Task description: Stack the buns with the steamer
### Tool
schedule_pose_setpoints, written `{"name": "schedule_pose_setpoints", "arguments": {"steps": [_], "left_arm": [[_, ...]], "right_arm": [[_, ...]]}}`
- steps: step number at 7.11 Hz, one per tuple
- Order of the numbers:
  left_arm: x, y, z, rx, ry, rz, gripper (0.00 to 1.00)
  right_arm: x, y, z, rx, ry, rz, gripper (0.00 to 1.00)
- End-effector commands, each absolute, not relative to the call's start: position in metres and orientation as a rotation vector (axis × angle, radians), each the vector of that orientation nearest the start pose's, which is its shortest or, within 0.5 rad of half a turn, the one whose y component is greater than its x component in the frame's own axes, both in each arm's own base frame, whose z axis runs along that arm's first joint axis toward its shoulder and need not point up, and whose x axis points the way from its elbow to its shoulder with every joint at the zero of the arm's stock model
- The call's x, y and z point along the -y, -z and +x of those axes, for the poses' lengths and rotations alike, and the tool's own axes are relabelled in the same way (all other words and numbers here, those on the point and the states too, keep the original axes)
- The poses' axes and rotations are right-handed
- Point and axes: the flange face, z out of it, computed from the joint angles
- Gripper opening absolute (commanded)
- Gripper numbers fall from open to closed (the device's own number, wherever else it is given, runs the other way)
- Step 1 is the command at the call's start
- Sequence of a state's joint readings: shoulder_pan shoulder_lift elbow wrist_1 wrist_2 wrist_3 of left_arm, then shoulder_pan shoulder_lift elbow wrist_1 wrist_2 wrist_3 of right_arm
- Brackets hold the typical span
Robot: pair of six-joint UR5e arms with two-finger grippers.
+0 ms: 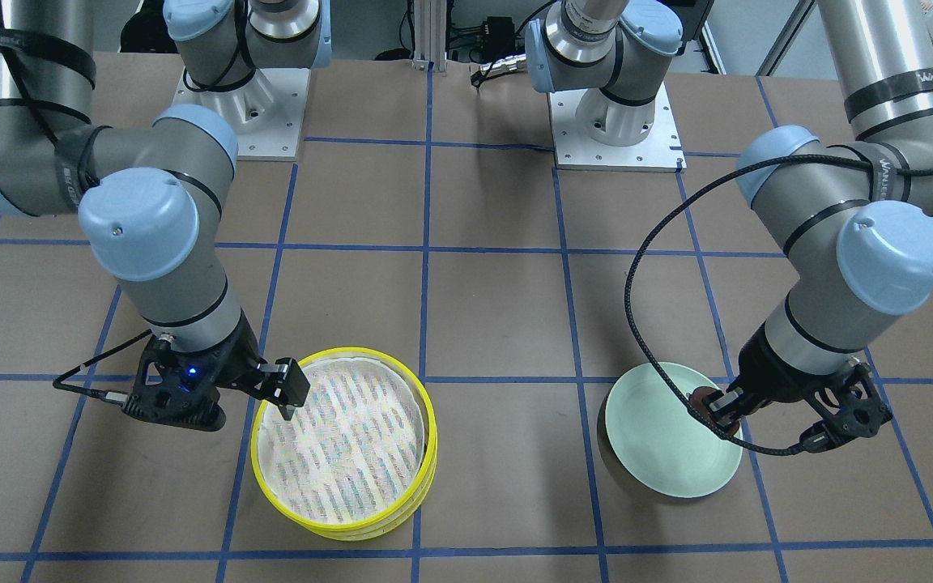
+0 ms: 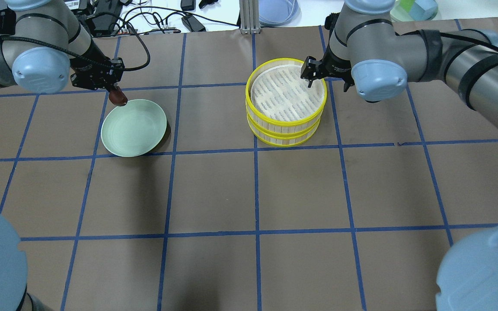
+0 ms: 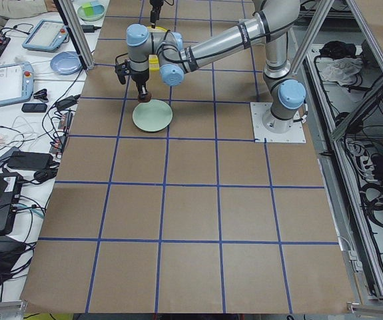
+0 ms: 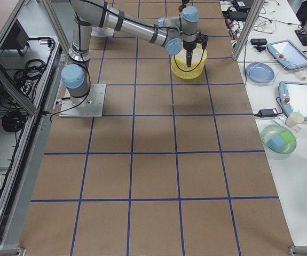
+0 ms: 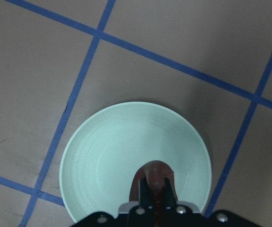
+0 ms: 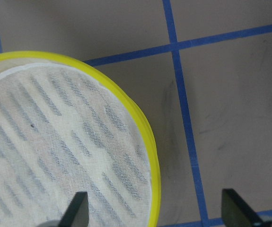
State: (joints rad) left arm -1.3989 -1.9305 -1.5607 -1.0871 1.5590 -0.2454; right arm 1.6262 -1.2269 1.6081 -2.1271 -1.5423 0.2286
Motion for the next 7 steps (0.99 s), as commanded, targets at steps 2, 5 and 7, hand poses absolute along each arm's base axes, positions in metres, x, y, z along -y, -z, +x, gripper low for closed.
{"name": "schedule_pose_setpoints", "arguments": {"steps": [2,5,7], "left_arm": [[0.630,-0.384,-0.099,-3.105,0.369,-0.843,0.00],[0.636,-0.393,-0.182,-3.256,0.481,-1.332,0.00],[0.632,-0.383,-0.246,-3.356,0.467,-1.506,0.00]], "right_arm": [[0.514,-0.463,0.164,-3.098,0.136,0.261,1.00],[0.441,-0.533,0.160,-3.096,0.162,0.251,1.00],[0.438,-0.536,0.156,-3.141,0.164,0.256,1.00]]}}
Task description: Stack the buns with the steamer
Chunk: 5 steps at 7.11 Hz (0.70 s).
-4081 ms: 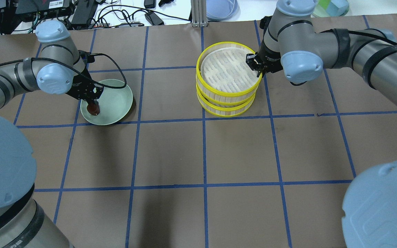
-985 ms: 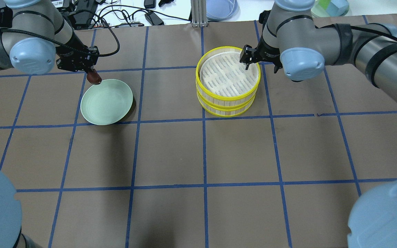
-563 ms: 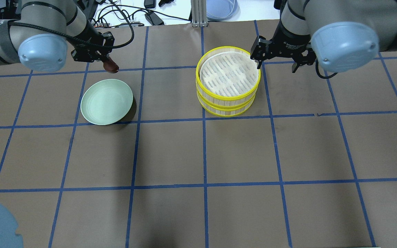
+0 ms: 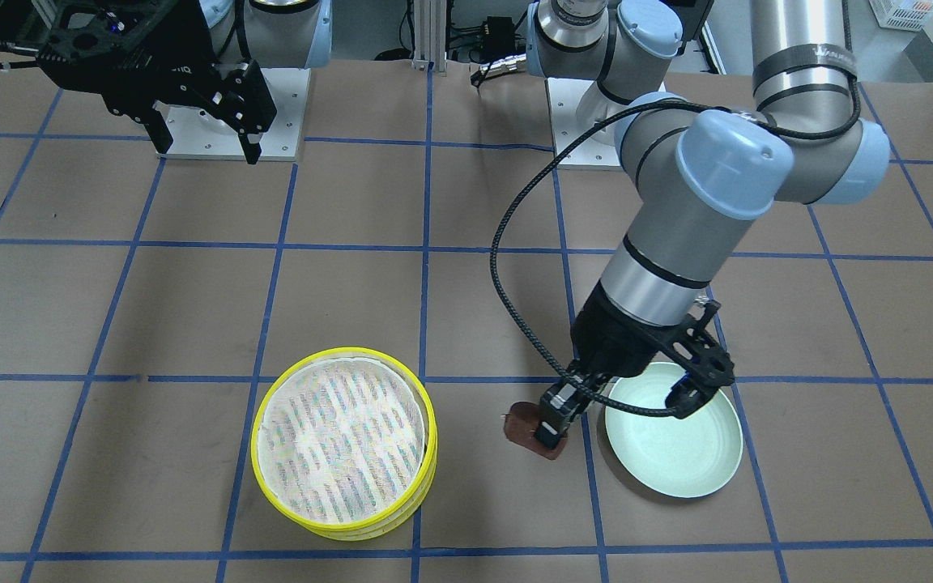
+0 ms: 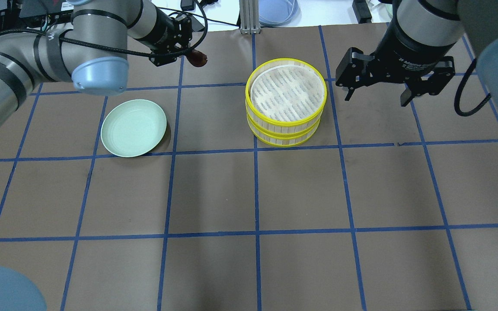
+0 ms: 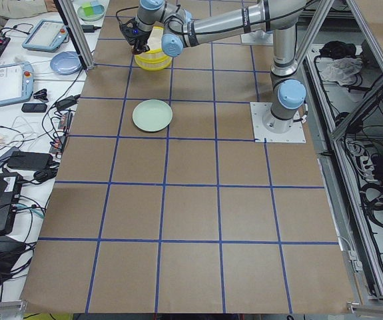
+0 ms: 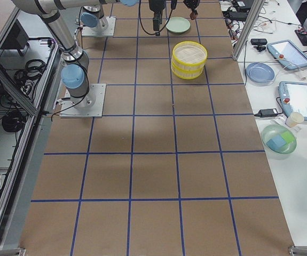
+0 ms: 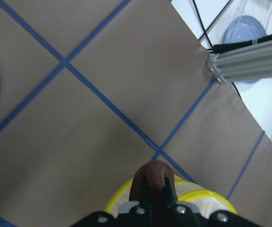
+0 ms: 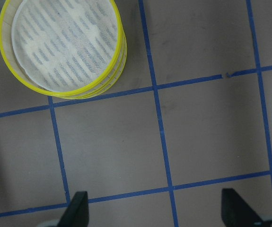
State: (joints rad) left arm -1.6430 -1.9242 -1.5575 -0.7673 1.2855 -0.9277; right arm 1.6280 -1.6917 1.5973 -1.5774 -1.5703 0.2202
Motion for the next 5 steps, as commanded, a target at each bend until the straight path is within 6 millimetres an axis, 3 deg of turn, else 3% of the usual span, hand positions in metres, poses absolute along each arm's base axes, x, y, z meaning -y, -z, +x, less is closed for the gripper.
{"name": "schedule_pose_setpoints", "arguments": {"steps": [1,2,3,4,5], "left_arm": [[0.629,-0.373,-0.280,-3.390,0.500,-1.552,0.00],[0.623,-0.357,-0.308,-3.421,0.463,-1.498,0.00],[0.618,-0.334,-0.329,-3.438,0.384,-1.452,0.04],[0.618,-0.319,-0.340,-3.444,0.366,-1.428,0.13],[0.620,-0.310,-0.344,-3.460,0.378,-1.425,0.52]], "right_arm": [[0.452,-0.544,0.157,-3.144,0.175,0.249,1.00],[0.463,-0.554,0.157,-3.143,0.203,0.238,1.00],[0.473,-0.547,0.158,-3.148,0.183,0.233,1.00],[0.475,-0.547,0.158,-3.148,0.187,0.231,1.00],[0.483,-0.538,0.158,-3.151,0.161,0.230,1.00]]}}
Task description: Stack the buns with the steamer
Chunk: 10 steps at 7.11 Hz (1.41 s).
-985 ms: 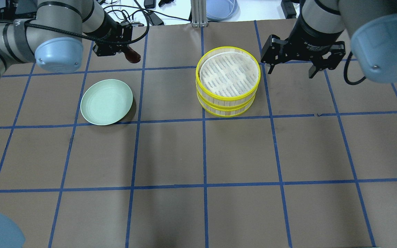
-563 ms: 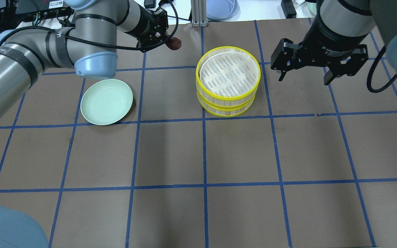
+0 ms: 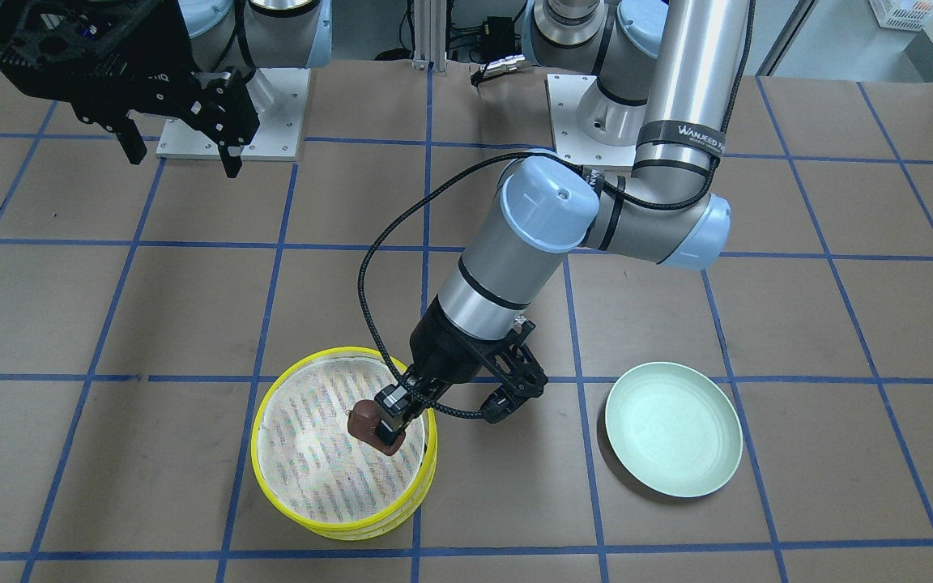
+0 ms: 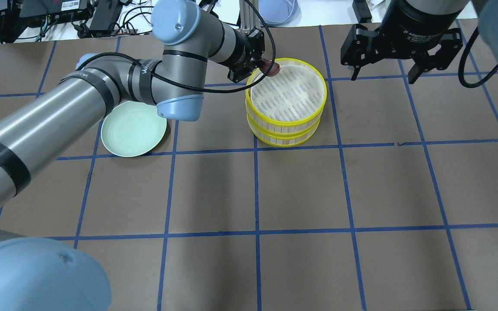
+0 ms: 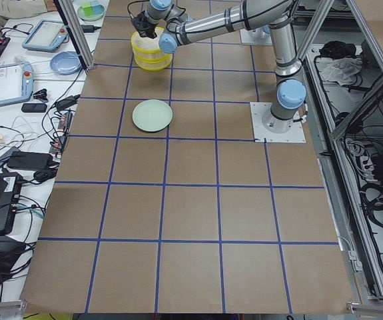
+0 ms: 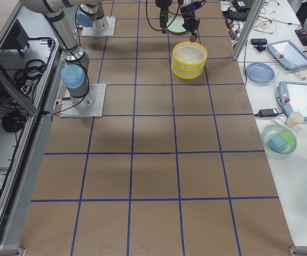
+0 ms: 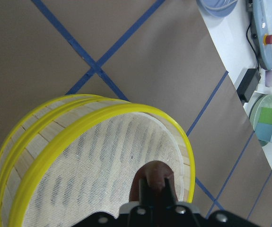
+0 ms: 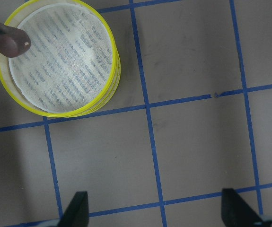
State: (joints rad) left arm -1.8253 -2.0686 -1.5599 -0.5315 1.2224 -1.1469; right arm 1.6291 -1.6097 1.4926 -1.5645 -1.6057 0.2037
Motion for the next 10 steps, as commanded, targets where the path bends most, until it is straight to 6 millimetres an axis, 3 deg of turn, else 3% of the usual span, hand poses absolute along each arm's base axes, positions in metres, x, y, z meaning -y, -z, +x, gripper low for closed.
{"name": "schedule_pose_setpoints", "arguments": {"steps": [1,2,3,4,5,6,8,9,10], "left_arm": [[0.617,-0.310,-0.350,2.289,-0.226,1.011,0.88],[0.615,-0.311,-0.355,2.254,-0.177,1.033,1.00],[0.610,-0.324,-0.361,2.204,-0.111,0.995,1.00],[0.611,-0.346,-0.355,2.207,-0.171,0.936,1.00],[0.619,-0.351,-0.336,2.282,-0.241,0.807,1.00],[0.630,-0.350,-0.299,2.374,-0.226,0.763,1.00],[0.626,-0.365,-0.251,2.621,-0.252,0.581,1.00],[0.620,-0.369,-0.215,2.770,-0.191,0.392,1.00],[0.611,-0.389,-0.174,2.926,-0.161,0.315,1.00]], "right_arm": [[0.490,-0.530,0.159,-3.152,0.144,0.230,1.00],[0.491,-0.529,0.159,-3.151,0.144,0.230,1.00],[0.492,-0.527,0.159,-3.150,0.139,0.230,1.00],[0.492,-0.527,0.159,-3.150,0.136,0.232,1.00],[0.491,-0.528,0.159,-3.147,0.133,0.229,1.00],[0.491,-0.525,0.160,-3.151,0.109,0.205,1.00],[0.493,-0.523,0.159,-3.168,0.108,0.065,1.00],[0.501,-0.515,0.159,-3.172,0.098,-0.024,1.00],[0.504,-0.514,0.159,-3.172,0.104,-0.059,1.00]]}}
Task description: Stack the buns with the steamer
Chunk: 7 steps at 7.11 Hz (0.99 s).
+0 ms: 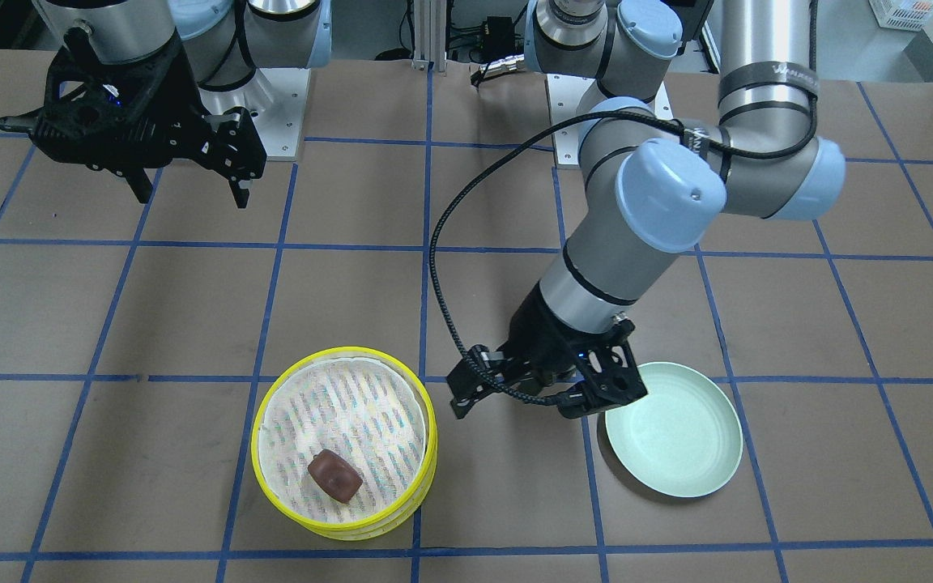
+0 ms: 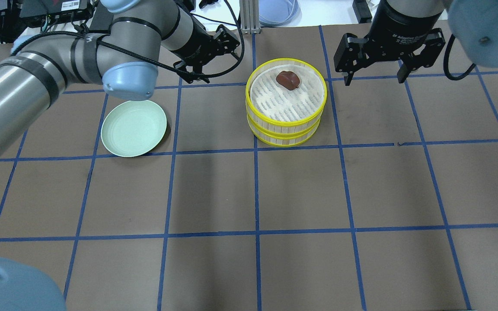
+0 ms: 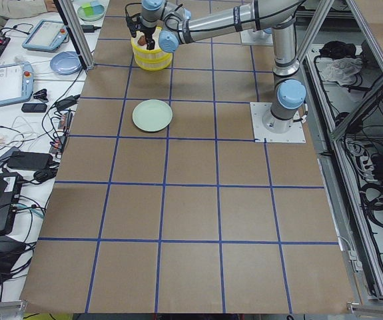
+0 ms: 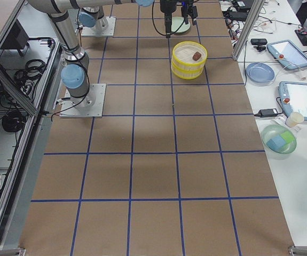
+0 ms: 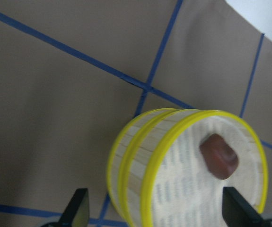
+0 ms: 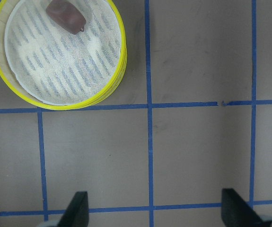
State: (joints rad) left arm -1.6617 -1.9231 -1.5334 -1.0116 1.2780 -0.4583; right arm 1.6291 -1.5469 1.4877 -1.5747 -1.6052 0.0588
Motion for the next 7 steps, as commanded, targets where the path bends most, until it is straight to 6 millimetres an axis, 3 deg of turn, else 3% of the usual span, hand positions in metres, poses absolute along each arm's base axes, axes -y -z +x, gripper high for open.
{"name": "schedule_pose_setpoints", "arguments": {"steps": [1,3,4,5,7], "left_arm": [[0.601,-0.410,-0.138,-3.181,0.142,-0.233,1.00],[0.570,-0.446,-0.056,-3.121,-0.015,-0.175,1.00],[0.552,-0.459,-0.027,-3.054,-0.082,-0.145,1.00],[0.539,-0.469,-0.027,-3.030,-0.102,-0.156,1.00],[0.551,-0.463,-0.033,-3.154,-0.009,-0.199,1.00]], "right_arm": [[0.508,-0.514,0.160,-3.172,0.107,-0.069,1.00],[0.510,-0.510,0.159,-3.173,0.082,-0.093,1.00],[0.506,-0.515,0.159,-3.171,0.094,-0.096,1.00],[0.505,-0.517,0.158,-3.171,0.096,-0.093,1.00],[0.505,-0.517,0.159,-3.160,0.097,-0.202,1.00]]}}
